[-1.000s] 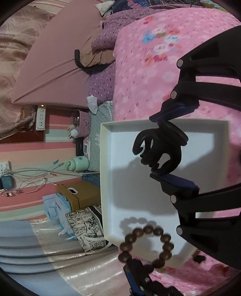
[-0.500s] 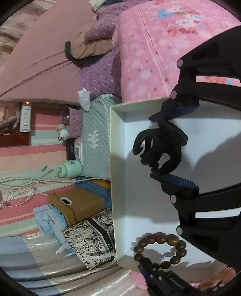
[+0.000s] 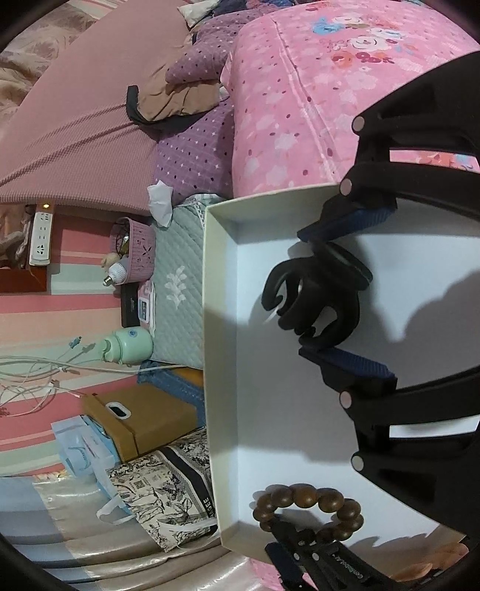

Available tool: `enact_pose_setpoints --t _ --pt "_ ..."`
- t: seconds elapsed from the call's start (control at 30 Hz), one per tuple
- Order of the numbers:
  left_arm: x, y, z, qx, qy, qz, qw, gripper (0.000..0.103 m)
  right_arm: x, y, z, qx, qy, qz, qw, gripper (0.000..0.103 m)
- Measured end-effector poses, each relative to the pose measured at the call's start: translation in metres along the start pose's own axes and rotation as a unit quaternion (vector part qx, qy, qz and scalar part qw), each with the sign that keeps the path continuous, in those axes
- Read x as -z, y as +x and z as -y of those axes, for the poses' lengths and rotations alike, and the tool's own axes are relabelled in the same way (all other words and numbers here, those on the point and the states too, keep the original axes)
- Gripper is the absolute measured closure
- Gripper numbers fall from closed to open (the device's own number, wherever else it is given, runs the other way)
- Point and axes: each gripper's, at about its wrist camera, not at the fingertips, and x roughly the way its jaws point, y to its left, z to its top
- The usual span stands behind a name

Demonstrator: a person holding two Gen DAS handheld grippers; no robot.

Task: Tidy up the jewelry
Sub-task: 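Carry the bracelet and claw clip into the white tray and open both grippers, then grasp the brown teardrop pendant with the left gripper while the right grasps the jade pendant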

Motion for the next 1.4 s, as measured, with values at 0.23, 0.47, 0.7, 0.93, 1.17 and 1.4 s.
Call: enact_pose_setpoints --t 0.23,0.47,0.7,0.93,1.17,1.4 --pt "-0.004 -0.048 -0.002 0.009 -0.006 0.050 0.9987 0.034 -0.003 -0.024 0.002 -0.010 -0.005 0.015 1.000 0.034" --pt "0.005 -0.113 -0.030 0.016 -0.021 0.083 0.9962 0.013 0.003 -0.084 0.017 -0.023 0.000 0.060 0.998 0.023" --pt "0.046 -0.173 -0.052 0.005 -0.024 0.114 0.9932 0.003 0.037 -0.153 0.028 -0.017 -0.001 0.114 0.993 0.014" --pt "0.098 -0.215 -0.064 0.009 -0.028 0.120 0.9923 0.003 0.082 -0.196 0.032 -0.023 -0.003 0.141 0.990 0.008" --pt "0.136 -0.232 -0.070 0.030 -0.051 0.120 0.9910 0.003 0.129 -0.220 0.027 -0.008 0.002 0.157 0.988 0.004" --pt "0.157 -0.217 -0.065 0.043 -0.051 0.117 0.9909 0.003 0.169 -0.212 0.021 0.017 -0.013 0.149 0.989 0.003"
